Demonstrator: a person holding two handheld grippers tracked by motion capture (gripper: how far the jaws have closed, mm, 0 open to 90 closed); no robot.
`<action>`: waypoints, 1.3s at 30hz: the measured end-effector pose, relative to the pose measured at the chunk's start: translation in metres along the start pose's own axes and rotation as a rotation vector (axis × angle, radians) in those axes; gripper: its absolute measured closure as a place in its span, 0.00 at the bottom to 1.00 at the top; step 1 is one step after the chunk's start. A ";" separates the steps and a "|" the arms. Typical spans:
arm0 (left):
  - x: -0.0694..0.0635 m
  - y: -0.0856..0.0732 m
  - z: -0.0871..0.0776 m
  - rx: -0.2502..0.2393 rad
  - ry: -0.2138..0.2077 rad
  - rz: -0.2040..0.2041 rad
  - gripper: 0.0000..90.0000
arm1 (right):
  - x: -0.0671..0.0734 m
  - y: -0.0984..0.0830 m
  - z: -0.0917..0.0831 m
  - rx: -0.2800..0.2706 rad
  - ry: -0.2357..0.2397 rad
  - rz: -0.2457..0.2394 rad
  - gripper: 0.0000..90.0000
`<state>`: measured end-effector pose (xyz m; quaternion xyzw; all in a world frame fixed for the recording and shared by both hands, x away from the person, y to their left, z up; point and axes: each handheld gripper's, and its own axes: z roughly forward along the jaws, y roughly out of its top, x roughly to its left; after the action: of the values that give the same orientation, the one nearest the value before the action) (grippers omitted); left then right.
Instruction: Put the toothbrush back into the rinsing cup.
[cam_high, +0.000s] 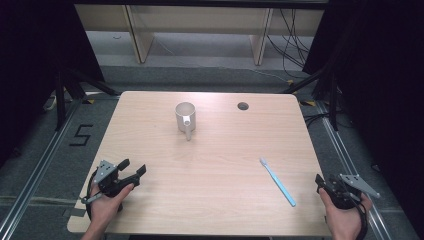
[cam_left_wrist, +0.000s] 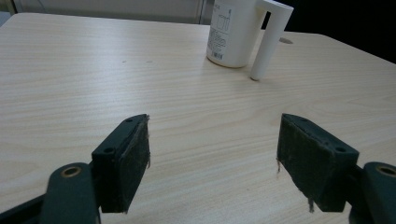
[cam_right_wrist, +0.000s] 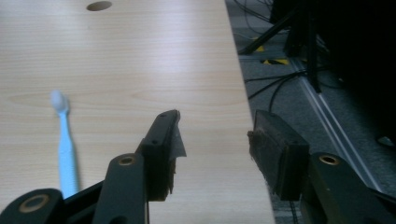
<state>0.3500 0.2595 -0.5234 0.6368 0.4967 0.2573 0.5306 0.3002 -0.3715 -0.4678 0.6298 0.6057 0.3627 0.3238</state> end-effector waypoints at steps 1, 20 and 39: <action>0.000 0.000 0.000 0.004 0.003 0.004 0.28 | 0.002 0.001 0.000 0.013 -0.001 0.002 0.58; 0.000 0.000 0.002 -0.005 0.004 -0.002 0.30 | 0.024 0.014 0.003 0.053 0.022 -0.107 0.61; 0.000 0.001 0.004 0.010 0.003 -0.014 0.31 | 0.033 0.030 0.006 0.128 0.050 -0.122 0.61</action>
<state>0.3539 0.2576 -0.5241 0.6355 0.5031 0.2520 0.5287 0.3213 -0.3398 -0.4440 0.6018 0.6729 0.3185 0.2891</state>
